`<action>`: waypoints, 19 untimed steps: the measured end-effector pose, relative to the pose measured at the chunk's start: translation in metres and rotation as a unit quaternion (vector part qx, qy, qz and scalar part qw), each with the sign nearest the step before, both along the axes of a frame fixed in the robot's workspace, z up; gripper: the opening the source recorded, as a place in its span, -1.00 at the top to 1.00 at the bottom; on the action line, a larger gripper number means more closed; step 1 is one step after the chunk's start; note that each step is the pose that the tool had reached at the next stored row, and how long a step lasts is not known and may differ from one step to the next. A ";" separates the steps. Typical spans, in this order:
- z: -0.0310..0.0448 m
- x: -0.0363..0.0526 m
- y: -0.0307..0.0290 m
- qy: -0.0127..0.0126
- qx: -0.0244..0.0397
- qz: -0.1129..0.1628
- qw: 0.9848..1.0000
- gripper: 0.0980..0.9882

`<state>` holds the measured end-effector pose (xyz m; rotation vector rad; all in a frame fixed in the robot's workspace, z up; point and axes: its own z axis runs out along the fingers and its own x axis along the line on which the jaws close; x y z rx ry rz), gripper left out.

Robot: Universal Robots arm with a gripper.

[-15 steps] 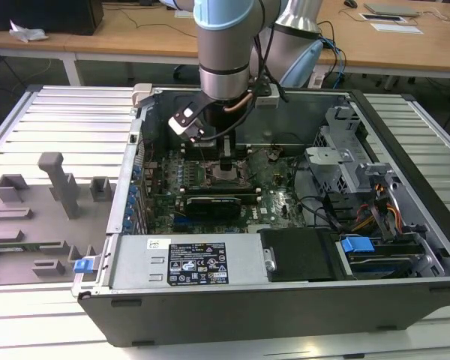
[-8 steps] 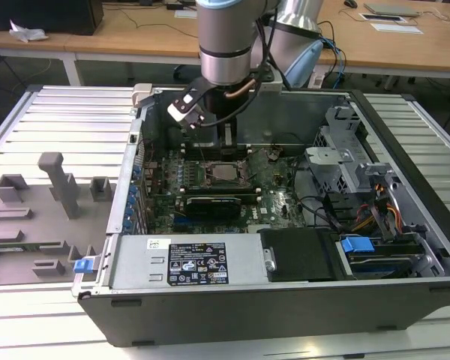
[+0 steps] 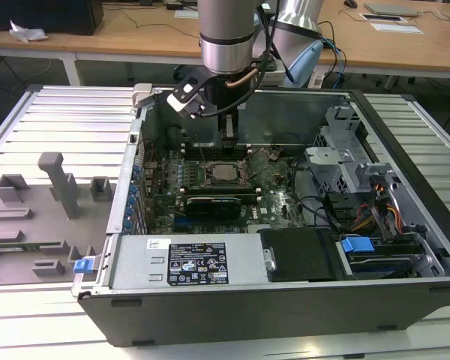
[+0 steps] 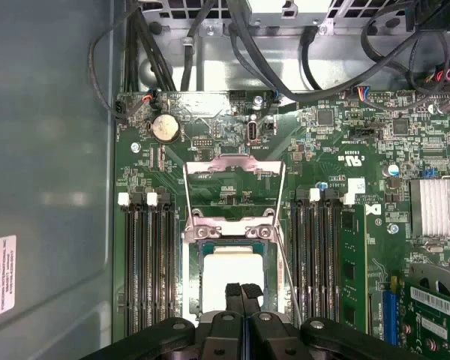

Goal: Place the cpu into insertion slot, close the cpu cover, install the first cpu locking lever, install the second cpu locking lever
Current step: 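Place the cpu into insertion slot, then close the cpu cover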

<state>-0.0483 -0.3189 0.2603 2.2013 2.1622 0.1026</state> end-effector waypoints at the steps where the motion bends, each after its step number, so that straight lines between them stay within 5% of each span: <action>1: 0.0000 0.0013 0.0000 0.001 0.000 0.000 1.000 0.98; 3: 0.0000 0.0033 0.0000 0.003 0.000 0.000 1.000 0.98; 19: 0.0000 0.0042 0.0000 0.004 0.000 0.000 1.000 0.98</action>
